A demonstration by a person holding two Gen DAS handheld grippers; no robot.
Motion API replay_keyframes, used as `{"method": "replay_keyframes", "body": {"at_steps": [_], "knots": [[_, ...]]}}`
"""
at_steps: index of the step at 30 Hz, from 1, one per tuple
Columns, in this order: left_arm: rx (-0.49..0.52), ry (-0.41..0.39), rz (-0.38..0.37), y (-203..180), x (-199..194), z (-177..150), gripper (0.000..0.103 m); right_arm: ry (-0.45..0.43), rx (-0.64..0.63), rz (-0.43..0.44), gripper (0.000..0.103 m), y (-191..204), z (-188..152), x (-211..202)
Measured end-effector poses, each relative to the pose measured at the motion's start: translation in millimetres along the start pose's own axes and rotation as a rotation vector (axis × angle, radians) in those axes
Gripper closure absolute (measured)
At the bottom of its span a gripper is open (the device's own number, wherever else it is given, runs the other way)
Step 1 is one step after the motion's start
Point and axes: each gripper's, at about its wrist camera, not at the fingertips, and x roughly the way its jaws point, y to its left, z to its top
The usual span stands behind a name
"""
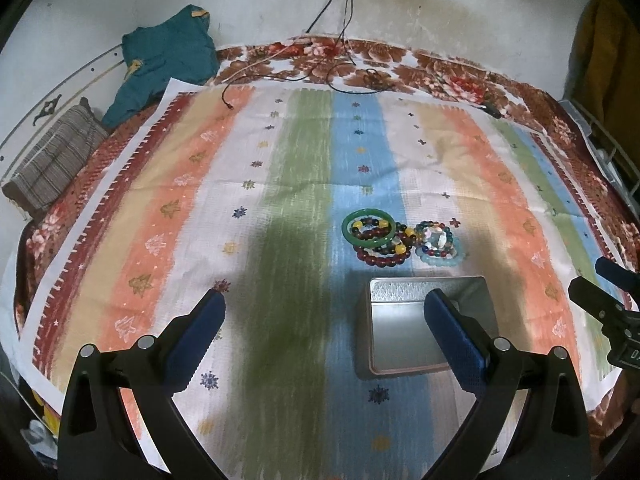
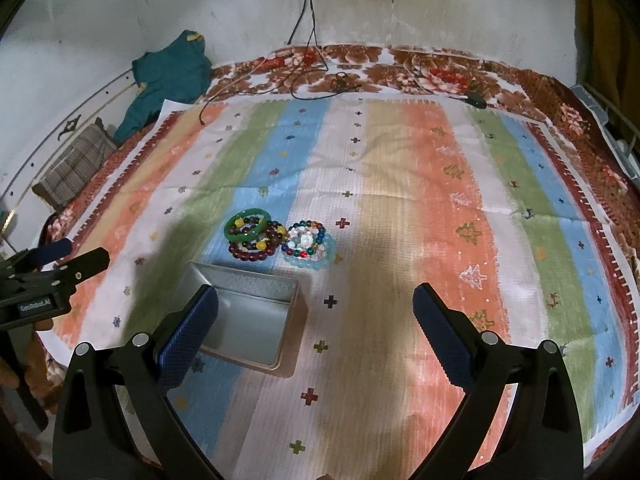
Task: Organize jewelry
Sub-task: 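Move both tools toward the bracelets beside the silver tin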
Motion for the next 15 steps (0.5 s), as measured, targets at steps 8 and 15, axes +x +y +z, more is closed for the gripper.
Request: {"method": "replay_keyframes", "body": {"at_steps": [8,15], "knots": [[-0.022,0.046,0.001,2.8,21.0,11.5,0.006,0.043,0.003,-0.006,0.004,-2.1,11.1,20.6],[-0.024,0.070,-0.006,3.4,35.9,18.9,0.006,0.072,0.003,-0.009,0.004,-4.1,18.1,36.8]]}}
